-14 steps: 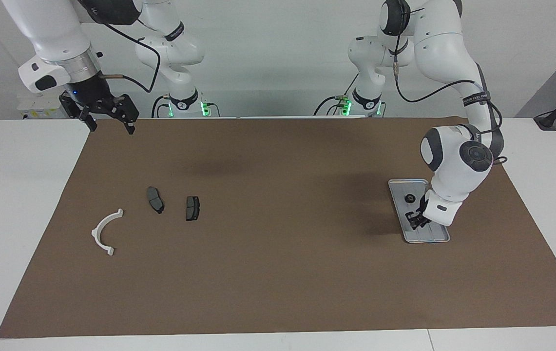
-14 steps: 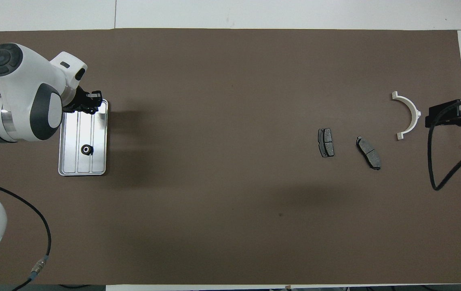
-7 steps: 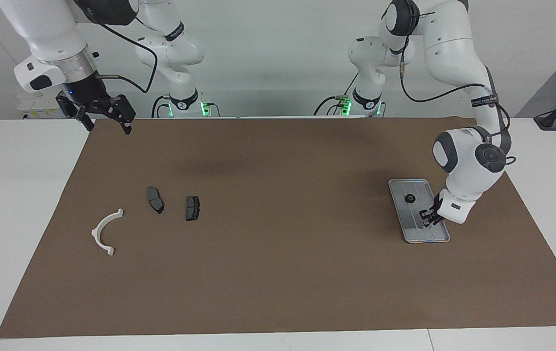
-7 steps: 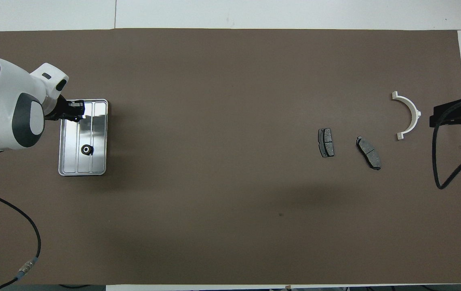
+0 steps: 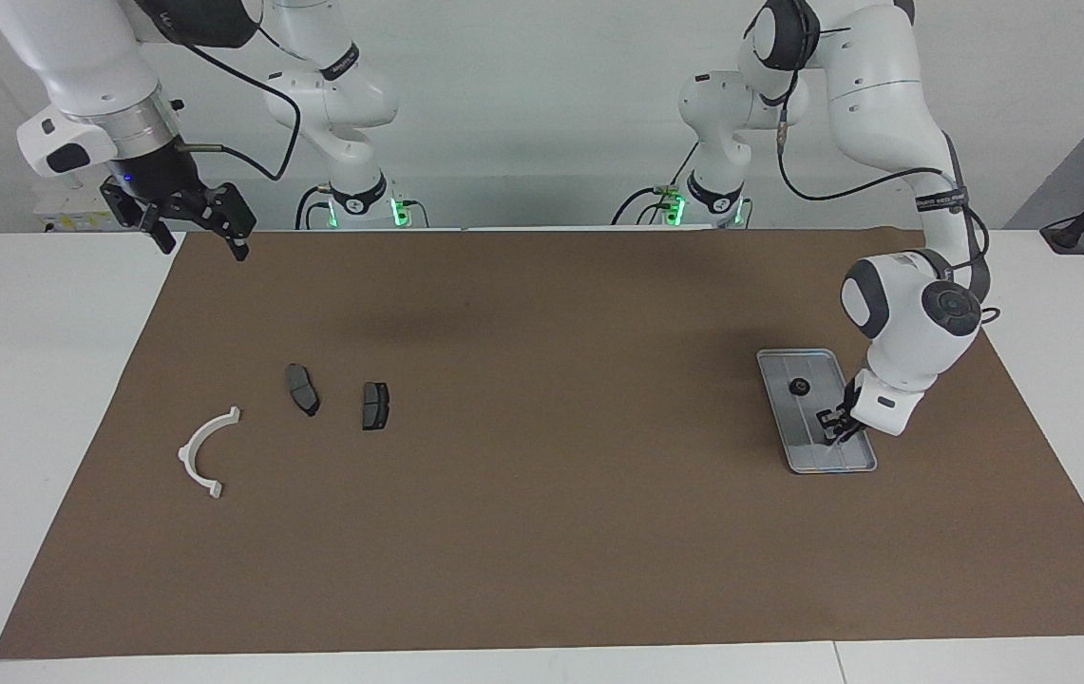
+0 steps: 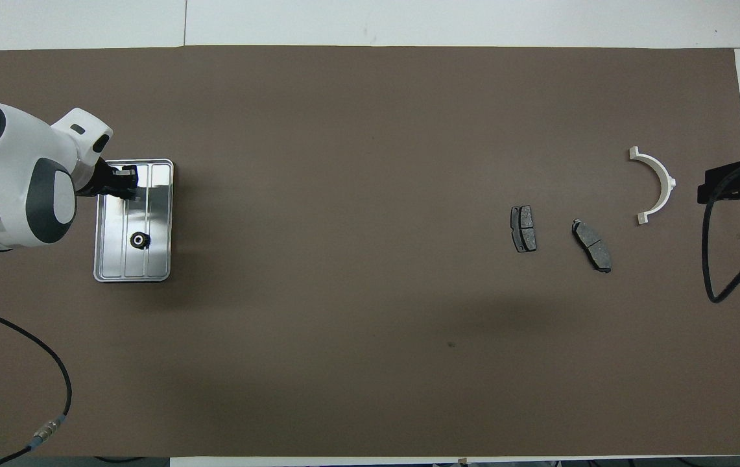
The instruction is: Pick bearing gear from pile to tray
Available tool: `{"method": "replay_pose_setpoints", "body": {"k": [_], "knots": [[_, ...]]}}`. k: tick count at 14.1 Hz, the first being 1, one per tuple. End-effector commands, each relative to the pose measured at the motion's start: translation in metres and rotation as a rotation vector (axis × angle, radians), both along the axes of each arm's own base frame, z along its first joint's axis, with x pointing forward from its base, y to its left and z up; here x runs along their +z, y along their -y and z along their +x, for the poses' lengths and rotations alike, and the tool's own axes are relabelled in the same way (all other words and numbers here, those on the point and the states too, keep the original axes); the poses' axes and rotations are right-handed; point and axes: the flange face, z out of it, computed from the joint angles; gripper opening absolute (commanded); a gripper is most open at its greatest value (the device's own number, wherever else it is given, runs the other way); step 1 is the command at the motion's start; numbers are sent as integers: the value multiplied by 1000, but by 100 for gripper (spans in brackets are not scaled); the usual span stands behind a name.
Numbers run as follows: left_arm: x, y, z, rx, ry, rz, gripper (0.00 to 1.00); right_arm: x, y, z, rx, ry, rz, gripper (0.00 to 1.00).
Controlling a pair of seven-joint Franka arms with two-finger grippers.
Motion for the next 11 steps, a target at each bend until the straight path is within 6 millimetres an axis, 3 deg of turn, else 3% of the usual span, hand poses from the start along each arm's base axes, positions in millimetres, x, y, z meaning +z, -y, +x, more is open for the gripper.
{"method": "replay_pose_setpoints", "body": {"k": [1,2,5,7,11], "knots": [[4,0,-9,-8,16,-6,0,5,2,-8,-16,8,19,100],[4,0,-9,-8,16,-6,11,8,2,-10,-15,14,19,100],[4,-1,-9,-7,10,-5,100,16,2,-15,-11,29,19,100],[10,-1,-6,-8,7,-5,100,17,2,-15,-8,31,19,100],[65,-5,-2,0,-1,-12,100,13,2,-14,-5,31,19,100]]}}
